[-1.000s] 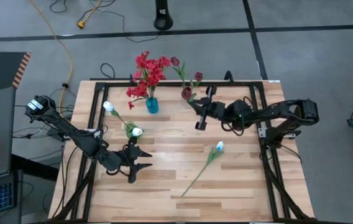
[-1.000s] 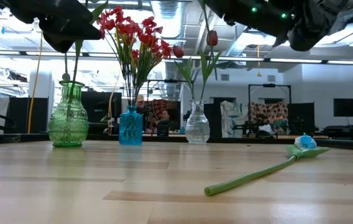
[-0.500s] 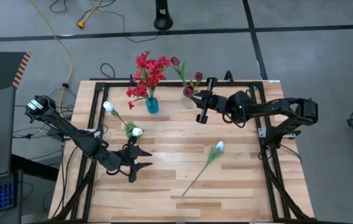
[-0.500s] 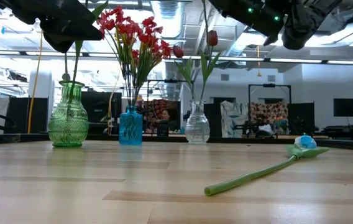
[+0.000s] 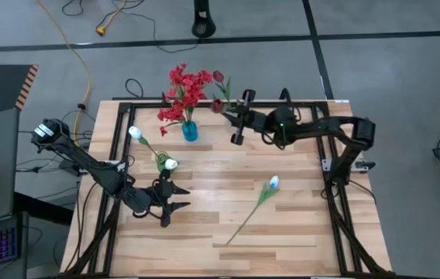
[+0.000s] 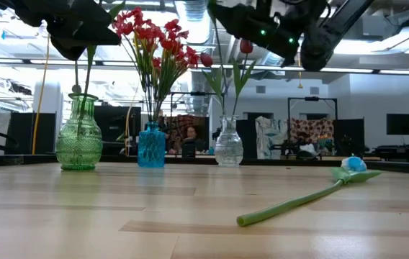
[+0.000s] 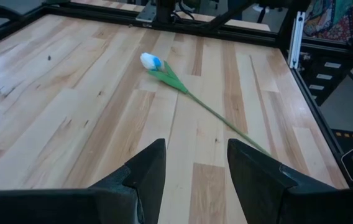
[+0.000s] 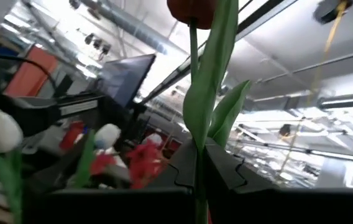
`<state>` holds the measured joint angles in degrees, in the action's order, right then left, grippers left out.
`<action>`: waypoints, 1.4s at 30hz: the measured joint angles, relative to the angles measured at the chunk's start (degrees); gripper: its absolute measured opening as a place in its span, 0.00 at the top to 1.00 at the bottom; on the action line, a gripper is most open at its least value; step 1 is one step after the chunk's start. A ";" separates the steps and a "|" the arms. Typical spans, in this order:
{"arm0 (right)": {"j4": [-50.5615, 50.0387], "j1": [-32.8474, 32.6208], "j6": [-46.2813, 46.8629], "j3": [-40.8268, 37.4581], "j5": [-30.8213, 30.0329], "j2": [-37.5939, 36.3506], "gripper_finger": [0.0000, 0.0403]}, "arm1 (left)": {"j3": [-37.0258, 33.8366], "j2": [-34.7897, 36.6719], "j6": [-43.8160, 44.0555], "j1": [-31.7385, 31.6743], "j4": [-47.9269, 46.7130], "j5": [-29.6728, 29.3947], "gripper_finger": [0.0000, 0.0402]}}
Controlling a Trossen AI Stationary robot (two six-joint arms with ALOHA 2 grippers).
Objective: Sort flowers into vase by color
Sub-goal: Put the red tulip into the transparent vase
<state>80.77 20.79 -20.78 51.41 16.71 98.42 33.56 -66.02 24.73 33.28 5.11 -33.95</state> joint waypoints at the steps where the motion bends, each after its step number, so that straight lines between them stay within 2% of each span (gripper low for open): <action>1: 0.94 0.45 0.75 -0.02 0.00 0.45 0.90 | 0.00 0.00 -0.04 0.00 -0.03 -0.03 0.60; 6: 1.75 2.68 4.72 -0.04 -0.15 1.51 0.90 | 0.00 0.00 -0.04 -0.02 -0.02 -1.24 0.60; 19: -0.42 4.13 4.86 -0.04 -0.42 2.18 0.90 | 0.00 0.00 -0.07 -0.02 -0.01 -1.25 0.60; 24: -1.11 4.19 3.82 -0.04 -4.99 2.18 0.90 | 0.00 0.00 -0.07 -0.02 -0.02 -1.25 0.60; 42: -1.76 4.70 5.94 -0.04 -6.78 2.16 0.90 | 0.00 0.00 -0.05 -0.02 -0.01 -1.34 0.60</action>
<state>79.01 25.50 -14.84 51.37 9.93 100.57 33.56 -66.02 24.69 33.26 5.10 -35.29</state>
